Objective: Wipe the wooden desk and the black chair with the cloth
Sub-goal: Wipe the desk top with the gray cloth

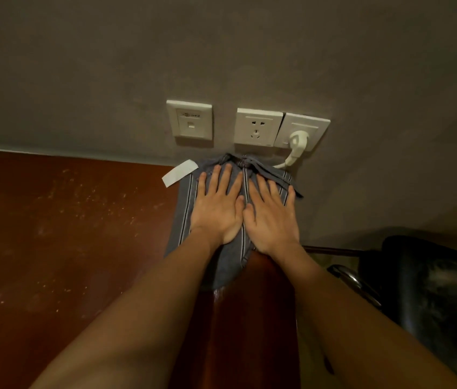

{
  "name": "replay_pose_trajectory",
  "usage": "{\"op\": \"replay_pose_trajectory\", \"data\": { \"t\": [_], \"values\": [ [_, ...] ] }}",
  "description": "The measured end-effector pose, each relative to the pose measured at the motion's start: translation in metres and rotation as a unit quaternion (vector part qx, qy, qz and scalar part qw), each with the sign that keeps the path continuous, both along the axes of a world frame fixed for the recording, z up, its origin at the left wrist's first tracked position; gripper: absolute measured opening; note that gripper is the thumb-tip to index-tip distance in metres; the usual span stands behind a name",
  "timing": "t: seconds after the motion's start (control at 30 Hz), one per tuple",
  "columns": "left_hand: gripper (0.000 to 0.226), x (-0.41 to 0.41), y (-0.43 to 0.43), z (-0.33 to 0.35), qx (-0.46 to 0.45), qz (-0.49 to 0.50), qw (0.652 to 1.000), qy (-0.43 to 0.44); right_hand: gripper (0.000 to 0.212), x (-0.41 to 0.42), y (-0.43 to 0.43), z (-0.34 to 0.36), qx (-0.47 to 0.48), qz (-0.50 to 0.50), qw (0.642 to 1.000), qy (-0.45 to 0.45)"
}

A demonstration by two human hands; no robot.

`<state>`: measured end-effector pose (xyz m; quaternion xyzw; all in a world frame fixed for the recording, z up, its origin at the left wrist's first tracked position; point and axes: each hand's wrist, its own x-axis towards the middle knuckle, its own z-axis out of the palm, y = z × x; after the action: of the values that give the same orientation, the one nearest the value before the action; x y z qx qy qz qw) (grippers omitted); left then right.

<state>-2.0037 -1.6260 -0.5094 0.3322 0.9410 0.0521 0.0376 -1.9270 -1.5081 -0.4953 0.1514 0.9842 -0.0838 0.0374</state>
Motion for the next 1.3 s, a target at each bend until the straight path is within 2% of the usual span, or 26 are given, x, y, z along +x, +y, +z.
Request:
{"op": "replay_pose_trajectory", "data": {
  "t": [0.33, 0.53, 0.97, 1.3],
  "values": [
    [0.059, 0.043, -0.038, -0.002, -0.004, -0.011, 1.0, 0.001, 0.06, 0.042, -0.036, -0.003, 0.02, 0.004, 1.0, -0.004],
    [0.069, 0.086, -0.078, -0.002, -0.004, -0.015, 1.0, -0.004, 0.063, 0.086, -0.078, -0.003, 0.019, -0.002, 1.0, -0.012],
    [0.063, 0.167, -0.155, -0.001, 0.002, -0.002, 1.0, -0.009, 0.063, 0.166, -0.154, -0.001, 0.013, 0.006, 1.0, 0.0],
    [0.06, 0.242, -0.229, 0.001, 0.017, 0.023, 0.999, -0.031, 0.06, 0.232, -0.225, 0.005, 0.008, 0.039, 0.999, -0.023]
  ]
}}
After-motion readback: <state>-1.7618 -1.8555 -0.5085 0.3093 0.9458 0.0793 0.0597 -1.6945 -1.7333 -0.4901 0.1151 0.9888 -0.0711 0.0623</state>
